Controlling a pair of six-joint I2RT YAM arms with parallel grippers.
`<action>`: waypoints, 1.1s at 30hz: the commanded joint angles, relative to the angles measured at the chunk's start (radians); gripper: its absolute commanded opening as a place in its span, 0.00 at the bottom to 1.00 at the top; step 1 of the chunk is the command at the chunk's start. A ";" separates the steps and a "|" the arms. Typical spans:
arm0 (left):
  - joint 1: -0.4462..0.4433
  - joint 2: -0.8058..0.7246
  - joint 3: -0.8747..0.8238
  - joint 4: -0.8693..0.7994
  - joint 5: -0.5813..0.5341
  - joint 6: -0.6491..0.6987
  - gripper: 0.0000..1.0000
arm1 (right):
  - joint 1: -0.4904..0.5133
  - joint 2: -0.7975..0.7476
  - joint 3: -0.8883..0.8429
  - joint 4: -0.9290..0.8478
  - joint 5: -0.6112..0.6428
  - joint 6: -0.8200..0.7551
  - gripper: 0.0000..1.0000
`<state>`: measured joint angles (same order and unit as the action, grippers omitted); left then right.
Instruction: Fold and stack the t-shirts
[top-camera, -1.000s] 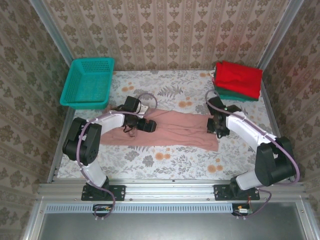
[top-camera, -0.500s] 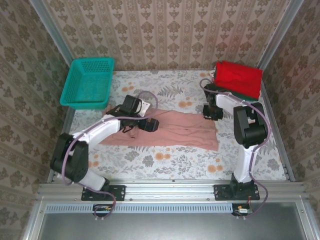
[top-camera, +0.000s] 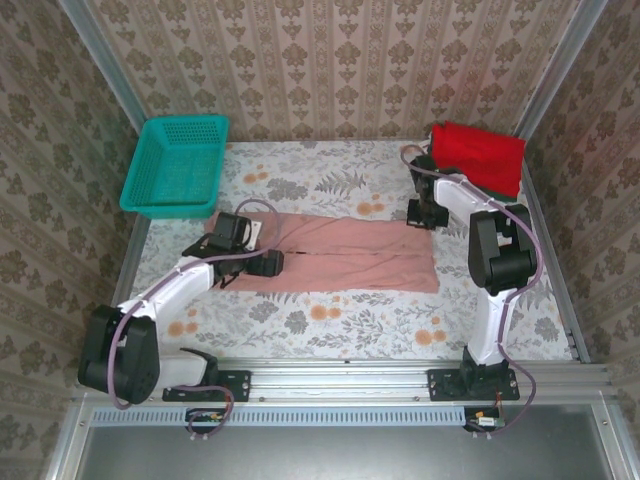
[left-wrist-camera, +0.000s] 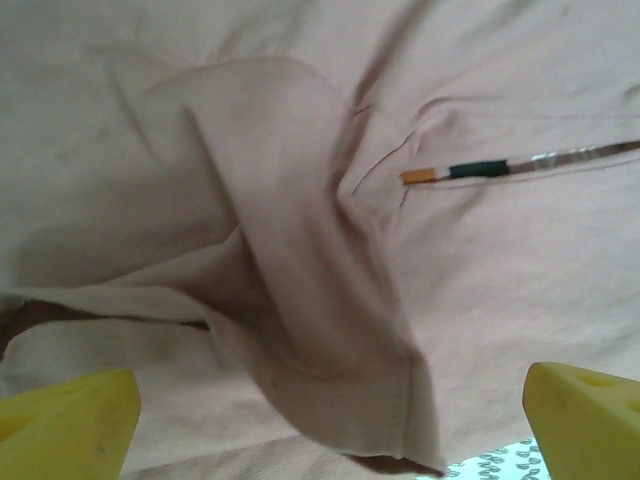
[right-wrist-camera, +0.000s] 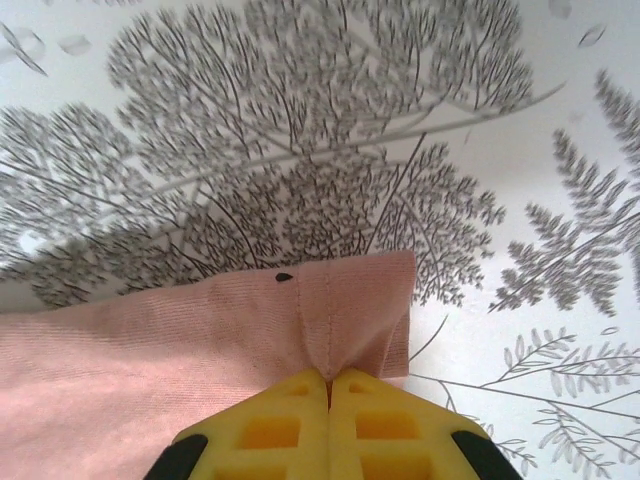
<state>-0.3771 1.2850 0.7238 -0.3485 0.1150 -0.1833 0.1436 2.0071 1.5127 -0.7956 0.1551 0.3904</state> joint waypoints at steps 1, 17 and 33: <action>0.010 0.021 0.006 0.017 0.003 -0.024 1.00 | -0.012 0.053 0.074 -0.088 0.054 -0.039 0.13; 0.118 0.192 0.196 -0.184 -0.206 -0.101 0.80 | 0.078 -0.224 -0.114 0.019 0.075 0.006 0.54; 0.184 0.250 0.123 -0.118 -0.064 -0.164 0.24 | 0.163 -0.285 -0.233 0.091 0.010 0.029 0.54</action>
<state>-0.2058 1.5234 0.8570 -0.4553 0.0185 -0.3489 0.3092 1.7458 1.2980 -0.7177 0.1810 0.4034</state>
